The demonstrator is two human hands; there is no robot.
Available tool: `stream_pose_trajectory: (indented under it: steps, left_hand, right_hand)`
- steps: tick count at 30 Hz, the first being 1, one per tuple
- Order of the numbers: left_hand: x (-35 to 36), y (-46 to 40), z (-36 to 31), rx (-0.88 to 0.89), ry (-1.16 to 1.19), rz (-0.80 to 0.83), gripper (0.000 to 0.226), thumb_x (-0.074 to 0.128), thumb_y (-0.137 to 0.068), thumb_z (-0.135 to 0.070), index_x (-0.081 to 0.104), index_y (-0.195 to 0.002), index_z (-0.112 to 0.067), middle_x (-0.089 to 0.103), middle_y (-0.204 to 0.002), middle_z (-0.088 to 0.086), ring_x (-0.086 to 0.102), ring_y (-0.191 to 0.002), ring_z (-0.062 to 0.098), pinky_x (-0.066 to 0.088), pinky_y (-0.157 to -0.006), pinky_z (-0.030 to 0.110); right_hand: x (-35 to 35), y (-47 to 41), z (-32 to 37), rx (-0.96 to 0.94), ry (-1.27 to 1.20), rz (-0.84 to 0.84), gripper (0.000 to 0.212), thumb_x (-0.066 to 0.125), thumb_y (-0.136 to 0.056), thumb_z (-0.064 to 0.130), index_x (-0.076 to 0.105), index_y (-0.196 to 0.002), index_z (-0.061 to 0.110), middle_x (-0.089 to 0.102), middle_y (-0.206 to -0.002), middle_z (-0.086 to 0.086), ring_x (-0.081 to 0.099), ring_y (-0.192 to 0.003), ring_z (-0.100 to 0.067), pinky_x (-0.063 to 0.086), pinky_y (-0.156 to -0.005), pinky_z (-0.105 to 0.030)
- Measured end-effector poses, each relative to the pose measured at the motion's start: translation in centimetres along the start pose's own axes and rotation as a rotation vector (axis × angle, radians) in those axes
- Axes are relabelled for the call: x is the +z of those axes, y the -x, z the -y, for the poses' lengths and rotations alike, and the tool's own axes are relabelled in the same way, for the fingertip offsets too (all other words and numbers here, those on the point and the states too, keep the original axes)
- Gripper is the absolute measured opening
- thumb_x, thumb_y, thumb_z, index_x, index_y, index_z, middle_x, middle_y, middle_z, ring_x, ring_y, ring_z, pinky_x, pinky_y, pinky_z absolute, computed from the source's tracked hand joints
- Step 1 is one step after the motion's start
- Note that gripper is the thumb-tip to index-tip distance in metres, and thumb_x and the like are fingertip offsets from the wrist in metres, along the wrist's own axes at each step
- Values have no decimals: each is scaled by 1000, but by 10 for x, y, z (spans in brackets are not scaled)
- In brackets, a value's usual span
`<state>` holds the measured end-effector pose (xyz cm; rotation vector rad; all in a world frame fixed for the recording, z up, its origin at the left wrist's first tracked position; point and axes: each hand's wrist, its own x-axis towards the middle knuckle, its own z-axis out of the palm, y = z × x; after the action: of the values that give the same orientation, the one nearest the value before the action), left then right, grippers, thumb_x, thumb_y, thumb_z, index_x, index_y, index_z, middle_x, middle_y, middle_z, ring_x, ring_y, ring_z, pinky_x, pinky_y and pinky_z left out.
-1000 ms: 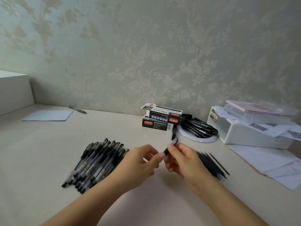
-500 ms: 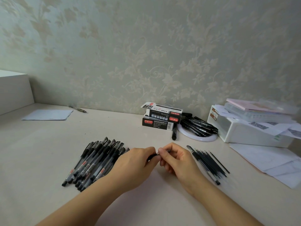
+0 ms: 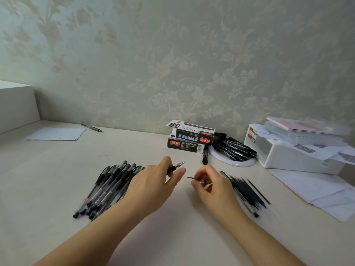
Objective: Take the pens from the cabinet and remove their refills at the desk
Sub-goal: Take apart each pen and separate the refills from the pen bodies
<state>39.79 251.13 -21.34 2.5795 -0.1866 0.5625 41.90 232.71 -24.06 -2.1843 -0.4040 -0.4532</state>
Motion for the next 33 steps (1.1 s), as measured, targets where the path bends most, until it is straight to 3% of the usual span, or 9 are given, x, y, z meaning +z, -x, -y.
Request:
stream_pose_trajectory:
  steps: [3,6,11,17,20,23,26,28,33]
  left_hand:
    - [3,3,1,52,48,61,23,35,-98,-45,32,-89,-24,52,-62,-2,50,-60,23,31,-50,35]
    - [4,5,0,131,17,90,15,37,-100,-36,35,-93,-23,48,-65,-6,45,-63,20,29,-51,34]
    - [3,4,1,209,9,108,12,48,-97,-35,45,-94,-24,56,-88,-9,50,-71,15,45,-63,37]
    - [5,5,-2,284,168,110,8,57,-93,-33,56,-94,-26,55,-88,-12,49,-67,4,48,-66,33]
    - [4,4,-2,274,213,132,10,56,-95,-31,63,-95,-24,59,-88,-12,51,-74,6,47,-71,35]
    - [3,2,-2,263,217,181,14,52,-96,-30,64,-96,-25,58,-83,-12,51,-75,8,47,-71,36]
    - [1,0,0,250,215,239,19,46,-98,-31,64,-91,-28,56,-71,-12,51,-70,8,47,-69,36]
    - [0,0,2,248,232,270,23,44,-99,-33,63,-89,-28,55,-66,-11,51,-65,7,46,-66,35]
    - [2,4,5,265,287,251,27,59,-86,-52,42,-92,-32,55,-71,-12,48,-62,3,35,-54,16]
  right_hand:
    - [4,1,-4,-11,179,45,14,67,-84,21,55,-83,28,62,-73,18,55,-64,-2,39,-55,-13]
    - [5,1,-5,-30,226,73,13,67,-84,18,57,-84,26,61,-80,17,51,-68,-3,35,-61,-14]
    - [-1,2,7,-44,39,4,11,60,-94,20,64,-103,24,64,-101,18,55,-92,-3,38,-75,-8]
    - [-1,5,12,-5,-131,93,22,62,-93,37,66,-79,21,62,-66,12,51,-60,0,38,-57,-13]
    - [-1,3,9,54,-222,110,25,65,-90,40,65,-72,24,62,-61,10,52,-57,0,39,-58,-14]
    - [-3,2,8,77,-302,131,30,64,-83,51,68,-73,24,64,-61,4,54,-59,-5,41,-62,-25]
    - [-6,2,10,71,-361,172,34,64,-79,56,71,-77,23,70,-69,-1,60,-66,-10,50,-72,-37]
    - [-7,2,11,60,-389,195,31,65,-80,53,73,-78,22,72,-71,1,62,-67,-8,52,-74,-32]
    - [-8,3,11,107,-463,189,32,70,-76,51,74,-79,19,70,-68,-8,61,-66,-14,51,-77,-42]
